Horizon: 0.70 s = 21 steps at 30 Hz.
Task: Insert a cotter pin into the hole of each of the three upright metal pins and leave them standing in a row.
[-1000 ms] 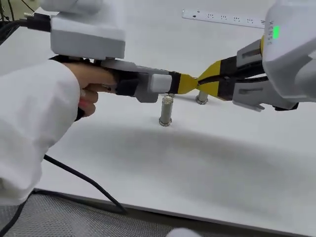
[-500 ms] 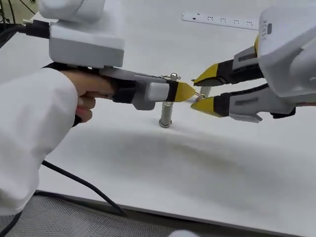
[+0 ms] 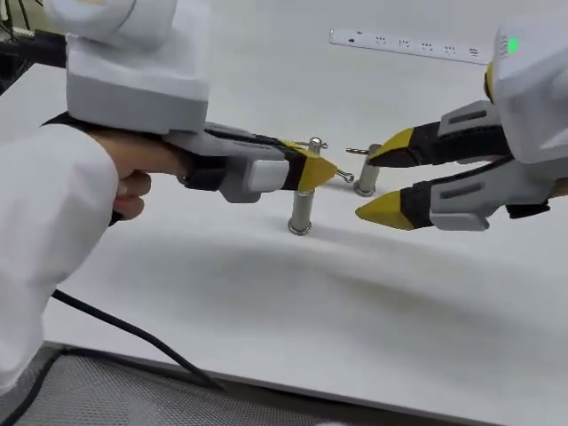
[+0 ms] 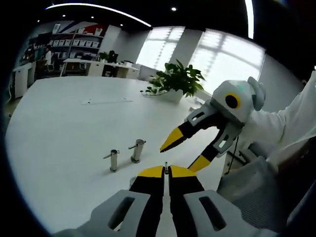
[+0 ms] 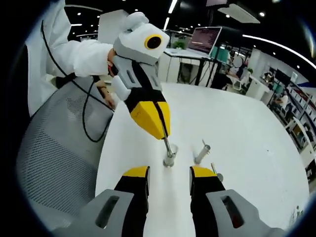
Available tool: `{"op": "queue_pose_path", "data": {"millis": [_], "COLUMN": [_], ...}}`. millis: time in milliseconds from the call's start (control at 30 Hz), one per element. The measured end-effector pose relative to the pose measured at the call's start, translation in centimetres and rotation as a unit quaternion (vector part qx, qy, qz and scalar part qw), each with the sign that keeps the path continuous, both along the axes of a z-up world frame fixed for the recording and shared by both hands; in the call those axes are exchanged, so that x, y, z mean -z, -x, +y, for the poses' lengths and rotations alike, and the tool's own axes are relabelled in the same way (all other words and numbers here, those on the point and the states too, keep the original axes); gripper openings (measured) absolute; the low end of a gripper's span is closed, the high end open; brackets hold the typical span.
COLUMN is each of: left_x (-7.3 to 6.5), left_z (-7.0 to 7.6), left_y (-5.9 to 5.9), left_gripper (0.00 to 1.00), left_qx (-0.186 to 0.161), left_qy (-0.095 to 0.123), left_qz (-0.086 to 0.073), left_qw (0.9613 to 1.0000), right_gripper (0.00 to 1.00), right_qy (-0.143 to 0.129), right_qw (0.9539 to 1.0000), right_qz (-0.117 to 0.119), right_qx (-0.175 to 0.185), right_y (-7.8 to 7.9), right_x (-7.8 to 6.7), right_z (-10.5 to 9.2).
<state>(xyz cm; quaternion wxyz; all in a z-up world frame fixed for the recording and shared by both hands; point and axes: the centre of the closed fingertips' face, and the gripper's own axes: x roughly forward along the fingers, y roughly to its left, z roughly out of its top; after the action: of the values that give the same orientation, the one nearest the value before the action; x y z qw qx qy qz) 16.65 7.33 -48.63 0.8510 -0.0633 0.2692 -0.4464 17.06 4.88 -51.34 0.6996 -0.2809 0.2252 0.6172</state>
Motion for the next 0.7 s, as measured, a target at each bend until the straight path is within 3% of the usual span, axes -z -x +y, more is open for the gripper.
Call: {"op": "queue_pose_path", "data": {"millis": [100, 133, 167, 300, 400, 567, 700], "left_x": [0.1, 0.2, 0.1, -0.3, -0.5, -1.2, -1.5], "left_z": [0.0, 0.1, 0.0, -0.4, -0.7, -1.2, -1.7], "left_y": [0.2, 0.1, 0.2, 0.8, 1.2, 1.3, 1.7], "left_gripper": [0.00, 0.00, 0.00, 0.00, 0.00, 0.00, 0.00], "left_qx": [0.009, 0.017, 0.023, 0.046, 0.062, 0.096, 0.123], "left_qy": [-0.018, -0.034, -0.036, -0.053, -0.061, -0.061, -0.068], "left_qz": [-0.003, -0.015, -0.024, -0.055, -0.069, -0.110, -0.135], "left_qw": [0.9998, 0.9992, 0.9988, 0.9960, 0.9938, 0.9874, 0.9808], "right_gripper": [0.26, 0.26, 0.26, 0.25, 0.25, 0.24, 0.16], "right_qy": [-0.010, -0.019, -0.023, -0.031, -0.045, -0.054, -0.059], "right_qw": [0.9997, 0.9990, 0.9985, 0.9984, 0.9967, 0.9939, 0.9919], "right_qz": [0.022, 0.040, 0.050, 0.047, 0.068, 0.095, 0.109], "right_qx": [0.003, 0.002, 0.004, 0.000, 0.001, -0.012, -0.028], "right_y": [0.2, 0.6, 0.7, 0.6, 0.8, 1.4, 2.3], "right_x": [-0.1, -0.2, -0.3, -0.5, -0.7, -0.9, -1.0], "right_z": [0.0, 0.0, 0.0, -0.1, 0.1, 0.3, 0.6]}}
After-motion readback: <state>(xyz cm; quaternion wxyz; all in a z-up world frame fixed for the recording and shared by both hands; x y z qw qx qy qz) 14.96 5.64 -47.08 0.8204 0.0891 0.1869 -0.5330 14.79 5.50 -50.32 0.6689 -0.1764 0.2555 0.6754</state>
